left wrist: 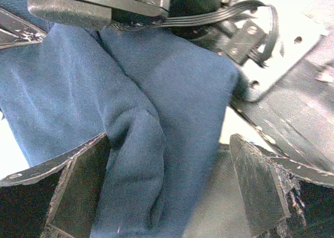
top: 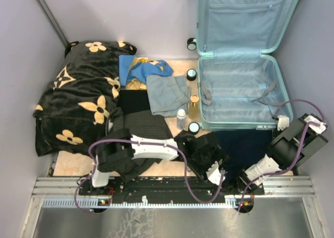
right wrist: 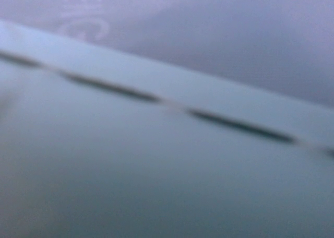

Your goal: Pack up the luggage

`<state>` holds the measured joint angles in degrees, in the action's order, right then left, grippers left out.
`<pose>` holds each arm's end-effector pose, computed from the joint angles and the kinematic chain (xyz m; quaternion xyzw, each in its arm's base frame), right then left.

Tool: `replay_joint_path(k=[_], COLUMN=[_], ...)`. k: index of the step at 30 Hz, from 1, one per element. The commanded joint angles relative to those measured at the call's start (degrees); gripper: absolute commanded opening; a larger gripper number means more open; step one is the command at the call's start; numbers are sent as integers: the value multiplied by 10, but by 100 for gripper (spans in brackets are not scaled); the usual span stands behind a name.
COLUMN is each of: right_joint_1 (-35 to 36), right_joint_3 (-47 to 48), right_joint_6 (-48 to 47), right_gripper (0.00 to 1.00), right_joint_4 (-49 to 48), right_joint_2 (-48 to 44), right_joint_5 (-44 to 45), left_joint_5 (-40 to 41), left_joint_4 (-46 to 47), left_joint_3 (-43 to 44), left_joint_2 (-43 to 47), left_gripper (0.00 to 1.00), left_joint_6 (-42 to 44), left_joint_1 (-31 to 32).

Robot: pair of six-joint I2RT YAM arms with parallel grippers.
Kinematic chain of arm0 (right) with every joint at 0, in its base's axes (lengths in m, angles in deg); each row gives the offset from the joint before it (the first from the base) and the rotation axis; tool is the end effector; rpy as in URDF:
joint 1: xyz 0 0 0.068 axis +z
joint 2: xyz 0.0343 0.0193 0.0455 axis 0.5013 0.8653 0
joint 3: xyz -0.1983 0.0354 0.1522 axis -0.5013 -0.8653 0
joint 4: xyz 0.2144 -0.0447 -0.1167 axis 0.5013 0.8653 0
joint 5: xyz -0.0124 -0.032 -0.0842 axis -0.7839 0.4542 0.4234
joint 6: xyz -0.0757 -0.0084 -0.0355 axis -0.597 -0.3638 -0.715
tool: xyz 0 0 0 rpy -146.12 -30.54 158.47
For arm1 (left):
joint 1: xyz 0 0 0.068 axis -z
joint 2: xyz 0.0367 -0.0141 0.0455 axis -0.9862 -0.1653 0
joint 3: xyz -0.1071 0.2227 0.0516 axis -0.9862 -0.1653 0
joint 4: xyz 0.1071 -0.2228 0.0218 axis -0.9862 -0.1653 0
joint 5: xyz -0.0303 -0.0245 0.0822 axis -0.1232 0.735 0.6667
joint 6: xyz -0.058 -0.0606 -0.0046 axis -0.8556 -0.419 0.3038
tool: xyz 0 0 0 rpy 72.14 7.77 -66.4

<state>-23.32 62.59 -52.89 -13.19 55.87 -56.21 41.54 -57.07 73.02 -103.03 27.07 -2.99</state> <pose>0.1658 -0.1845 0.1207 -0.0688 0.9839 0.1222 0.1111 0.0677 -0.4460 0.1447 0.8613 0.2098 -0.2412 0.3949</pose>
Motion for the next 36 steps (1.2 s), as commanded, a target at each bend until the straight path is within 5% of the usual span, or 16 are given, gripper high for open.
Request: replay_joint_path(k=[1,11,16,21,26,31,36], right_joint_1=[-8,-9,-9,-9,-12,-15,-21], right_joint_3=[7,-11,-20,-15,30,100,160], right_joint_6=[16,19,21,17,16,18,9], right_gripper=[0,0,0,0,0,0,0], right_joint_4=[30,25,26,45,105,179,242], right_joint_2=[13,7,4,-27,-66,-109,-159], right_joint_5=[12,15,16,13,-20,-51,-69], left_joint_5=[-74,42,69,110,45,6,-7], left_joint_4=[-85,38,88,133,141,130,115], left_joint_3=[-27,0,28,23,35,74,70], left_joint_2=[43,-67,-108,-110,-38,6,51], left_gripper=[100,99,91,58,19,0,0], left_joint_6=[20,10,-17,-25,-31,-46,-5], left_joint_1=[-4,6,22,21,15,16,16])
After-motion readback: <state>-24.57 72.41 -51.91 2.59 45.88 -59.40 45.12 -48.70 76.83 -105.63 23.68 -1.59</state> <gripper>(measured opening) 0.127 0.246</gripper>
